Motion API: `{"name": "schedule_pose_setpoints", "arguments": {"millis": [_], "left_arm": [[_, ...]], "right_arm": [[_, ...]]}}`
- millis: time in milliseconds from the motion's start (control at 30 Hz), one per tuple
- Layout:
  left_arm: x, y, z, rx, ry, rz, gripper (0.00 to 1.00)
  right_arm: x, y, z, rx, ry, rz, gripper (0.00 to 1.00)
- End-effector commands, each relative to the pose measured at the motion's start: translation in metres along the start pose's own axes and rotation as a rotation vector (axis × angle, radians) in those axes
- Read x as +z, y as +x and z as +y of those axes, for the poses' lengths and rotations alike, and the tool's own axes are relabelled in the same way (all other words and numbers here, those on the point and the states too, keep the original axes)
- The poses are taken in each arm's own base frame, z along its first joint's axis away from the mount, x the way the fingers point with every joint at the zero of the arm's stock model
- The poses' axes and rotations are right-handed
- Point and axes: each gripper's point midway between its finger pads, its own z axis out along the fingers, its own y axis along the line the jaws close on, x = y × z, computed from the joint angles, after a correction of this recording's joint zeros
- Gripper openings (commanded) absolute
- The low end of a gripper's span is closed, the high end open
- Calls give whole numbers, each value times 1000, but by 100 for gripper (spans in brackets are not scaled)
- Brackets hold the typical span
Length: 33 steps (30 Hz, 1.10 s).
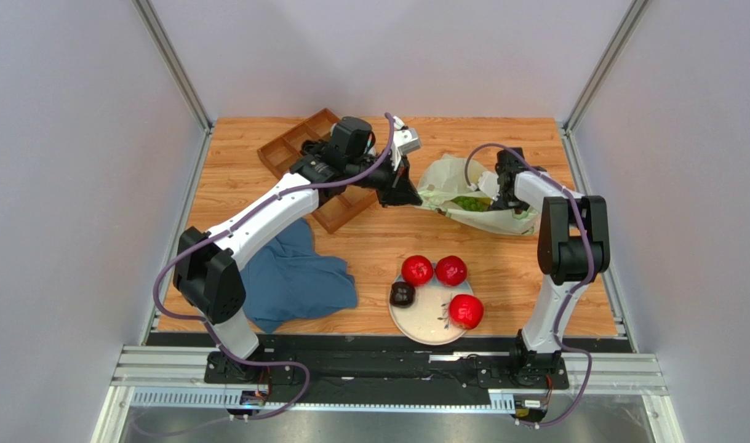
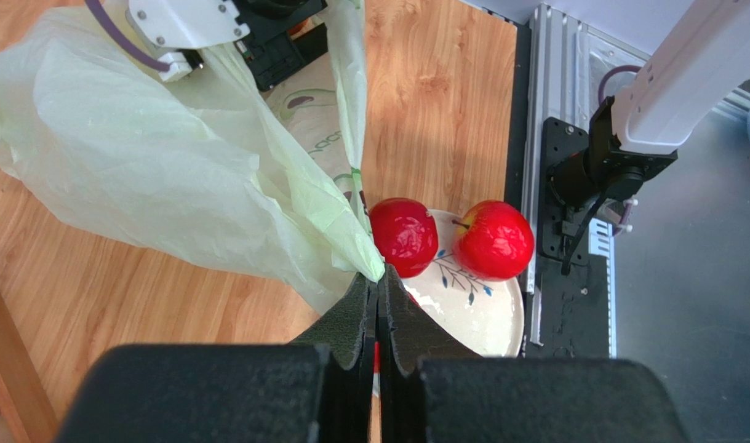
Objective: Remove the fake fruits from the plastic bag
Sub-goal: Take out the fake fruit from the plastic bag.
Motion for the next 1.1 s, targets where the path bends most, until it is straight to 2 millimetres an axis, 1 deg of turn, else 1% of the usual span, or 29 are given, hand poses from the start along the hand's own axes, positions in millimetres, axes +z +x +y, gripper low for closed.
{"name": "schedule_pose_setpoints", "arguments": {"millis": [0,33,67,100,133,167,200,267,300,333,367,400,433,467,500,533,567,600,633,667,700,767,800,867,900,967,1000,1033,1067], "left_arm": [[-4,-18,-11,59,26,-36,0],[-4,-17,-11,59,25,-35,0],[-4,-16,-11,60,25,-33,0],[-4,-15,-10,58,24,-32,0],[-4,-15,-10,57,22,-31,0],[-4,-16,-10,60,22,-33,0],[-4,-16,-10,64,22,-34,0],[-5,-18,-9,69,16,-33,0],[-5,-19,-8,83,12,-33,0],[-6,-22,-8,90,2,-33,0],[-7,-24,-7,101,-3,-32,0],[-8,-25,-6,121,-8,-32,0],[-9,-27,-5,127,-19,-30,0],[-10,-28,-5,134,-23,-28,0],[-11,-30,-4,148,-27,-29,0],[-11,-29,-2,148,-39,-25,0],[-11,-29,-1,151,-43,-24,0],[-11,-28,0,154,-46,-20,0],[-11,-26,1,154,-50,-17,0],[-11,-25,2,152,-53,-14,0],[-11,-25,1,152,-53,-13,0],[-10,-23,2,146,-53,-9,0],[-10,-23,3,143,-56,-9,0],[-10,-21,6,136,-80,-5,0],[-12,-22,11,131,-107,-6,0],[-12,-19,17,115,-126,-4,0],[-13,-20,18,96,-131,-10,0],[-13,-20,24,80,-141,-16,0],[-13,-20,27,62,-143,-21,0]], "right_arm": [[12,21,-14,-32,70,152,98],[11,18,-15,-27,69,145,94],[9,17,-12,-23,45,141,89],[3,5,-19,14,31,81,73],[-1,1,-19,34,16,60,65],[-6,-2,-17,48,-10,49,60],[-15,-14,-26,102,-7,-9,51],[-32,-29,-28,129,-27,-70,48],[-40,-43,-25,147,-69,-143,43],[-64,-60,-38,190,-55,-226,41],[-80,-68,-36,211,-91,-278,40],[-100,-91,-30,233,-171,-416,40],[-125,-104,-40,303,-186,-511,40],[-154,-110,-43,328,-202,-606,40],[-182,-128,-35,328,-296,-756,41],[-202,-130,-35,350,-331,-836,43],[-224,-132,-32,381,-355,-917,43],[-241,-138,-25,385,-407,-994,45],[-249,-141,-21,395,-431,-1033,46],[-251,-144,-16,439,-469,-1054,48],[-260,-145,-11,446,-509,-1081,48],[-267,-146,-5,493,-579,-1081,48],[-279,-147,0,507,-635,-1098,48],[-293,-142,9,517,-687,-1097,48],[-308,-135,15,498,-695,-1124,48],[-320,-125,35,441,-702,-1128,48],[-315,-119,50,369,-678,-1123,48],[-329,-111,72,299,-671,-1129,49],[-331,-106,86,233,-654,-1129,49]]}}
